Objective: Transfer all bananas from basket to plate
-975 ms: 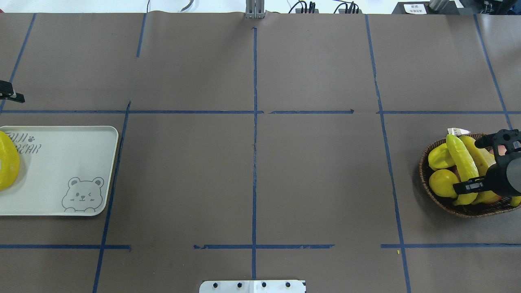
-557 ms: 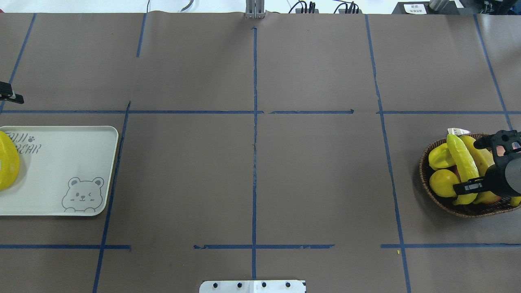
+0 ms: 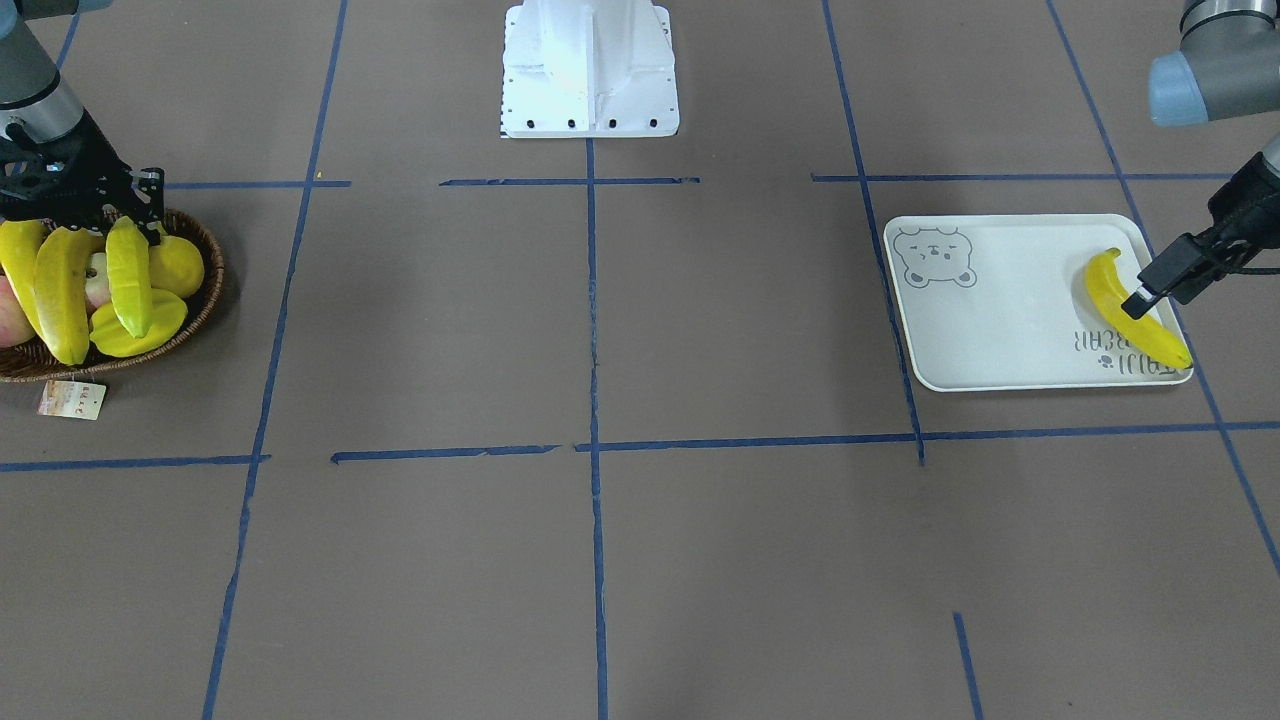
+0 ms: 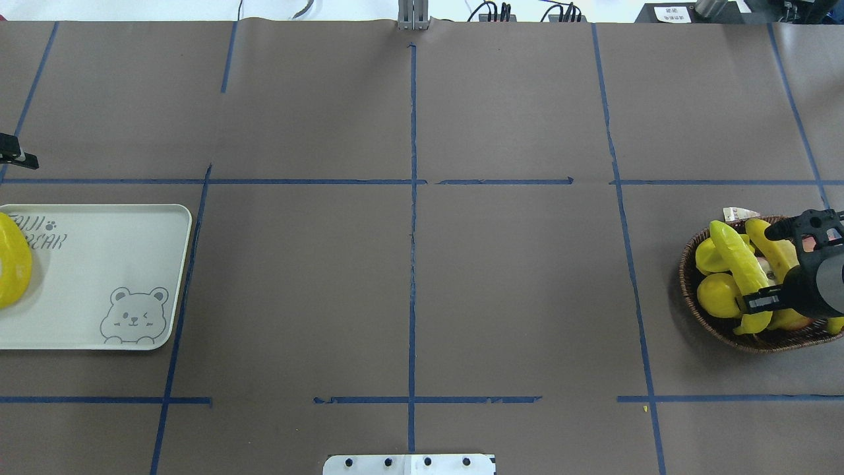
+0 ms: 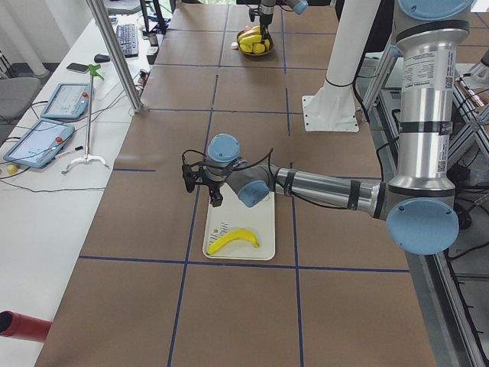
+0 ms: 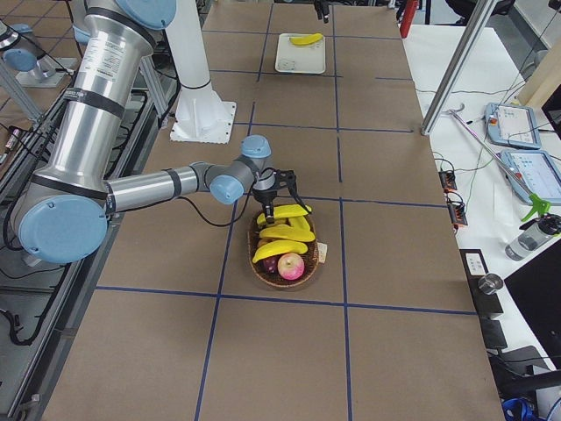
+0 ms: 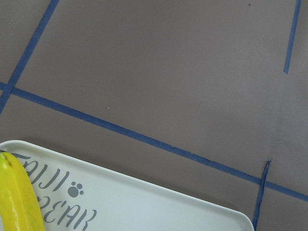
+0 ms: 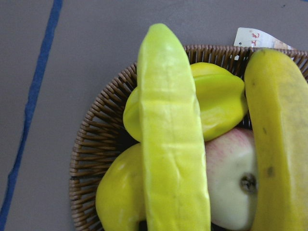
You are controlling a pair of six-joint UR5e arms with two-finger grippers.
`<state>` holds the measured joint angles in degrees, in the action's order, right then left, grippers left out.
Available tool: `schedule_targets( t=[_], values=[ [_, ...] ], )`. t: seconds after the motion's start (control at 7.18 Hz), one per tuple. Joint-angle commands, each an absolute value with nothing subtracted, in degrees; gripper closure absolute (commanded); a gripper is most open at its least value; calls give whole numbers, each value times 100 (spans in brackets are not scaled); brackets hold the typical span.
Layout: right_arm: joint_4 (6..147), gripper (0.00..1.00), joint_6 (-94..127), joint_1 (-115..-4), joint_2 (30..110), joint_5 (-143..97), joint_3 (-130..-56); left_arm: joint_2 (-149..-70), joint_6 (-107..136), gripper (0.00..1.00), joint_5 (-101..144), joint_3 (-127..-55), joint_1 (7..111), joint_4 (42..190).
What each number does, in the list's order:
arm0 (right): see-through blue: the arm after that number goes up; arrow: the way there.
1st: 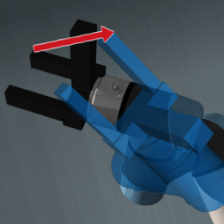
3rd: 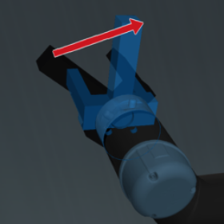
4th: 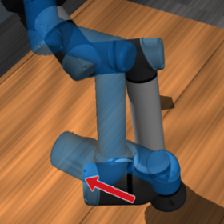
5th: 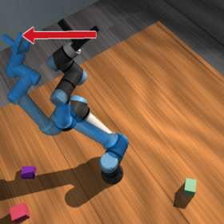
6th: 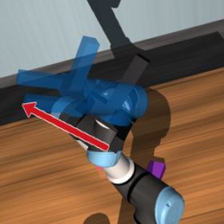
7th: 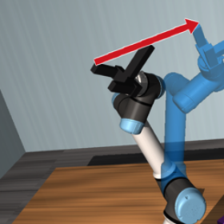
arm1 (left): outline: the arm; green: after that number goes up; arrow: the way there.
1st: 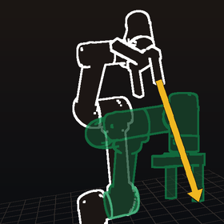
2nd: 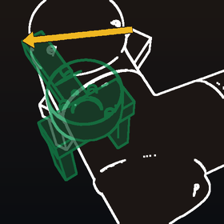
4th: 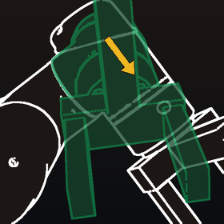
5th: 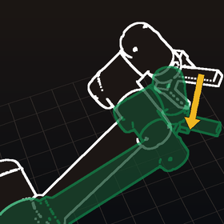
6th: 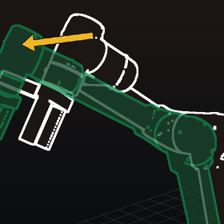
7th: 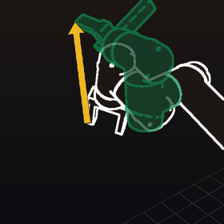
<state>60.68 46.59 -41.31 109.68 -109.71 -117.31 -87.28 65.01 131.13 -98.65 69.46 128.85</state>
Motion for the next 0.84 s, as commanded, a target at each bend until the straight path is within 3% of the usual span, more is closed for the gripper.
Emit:
schedule_targets(
  t=[0.0, 0.42, 0.7],
  values=[
    [6073, 99, 4649, -4174, 10969, -11056, -12012, -8728, 6504, 0, 13113, -9861, 6926, 12885],
    [6047, 99, 4798, -4245, 10943, -11092, -12558, -8780, 6486, 0, 13131, -9888, 6847, 13129],
    [6038, 96, 5621, -4228, 10183, -11162, -12543, -9007, 6521, 0, 13140, -9879, 6549, 13709]
  ],
)
